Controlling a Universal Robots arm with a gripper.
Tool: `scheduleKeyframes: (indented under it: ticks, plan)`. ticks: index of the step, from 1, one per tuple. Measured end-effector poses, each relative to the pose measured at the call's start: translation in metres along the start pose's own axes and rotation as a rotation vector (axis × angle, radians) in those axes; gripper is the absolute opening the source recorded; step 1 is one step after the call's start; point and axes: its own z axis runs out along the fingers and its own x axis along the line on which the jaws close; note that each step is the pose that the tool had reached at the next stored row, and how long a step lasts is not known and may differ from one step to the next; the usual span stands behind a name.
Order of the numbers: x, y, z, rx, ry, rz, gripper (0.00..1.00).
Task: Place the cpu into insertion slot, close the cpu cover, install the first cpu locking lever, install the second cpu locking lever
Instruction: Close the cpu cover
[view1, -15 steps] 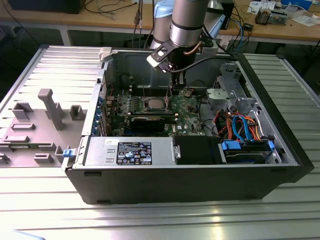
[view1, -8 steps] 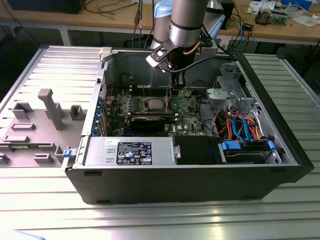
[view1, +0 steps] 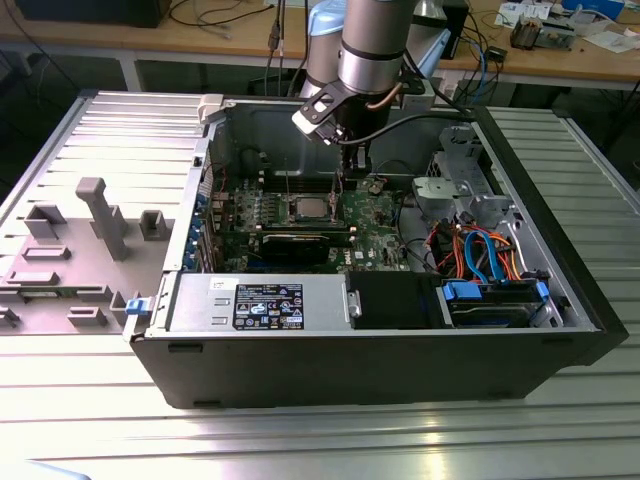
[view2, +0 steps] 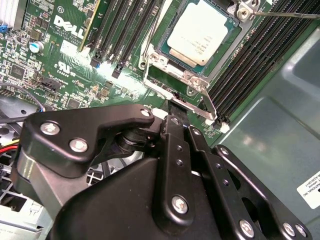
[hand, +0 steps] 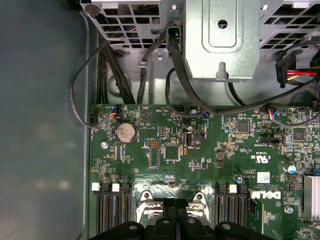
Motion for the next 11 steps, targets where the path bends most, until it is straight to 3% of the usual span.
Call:
scheduleKeyframes:
  ticks: [3,5,11]
  plan:
    - [0.0,-0.0006,0.0,0.0,-0.0001,0.0,0.11]
    - [0.0001,-0.0054,0.0,0.0,-0.0001,0.0,0.11]
    - [0.0002,-0.0121,0.0008,-0.0003,0.0012,0.0,0.11]
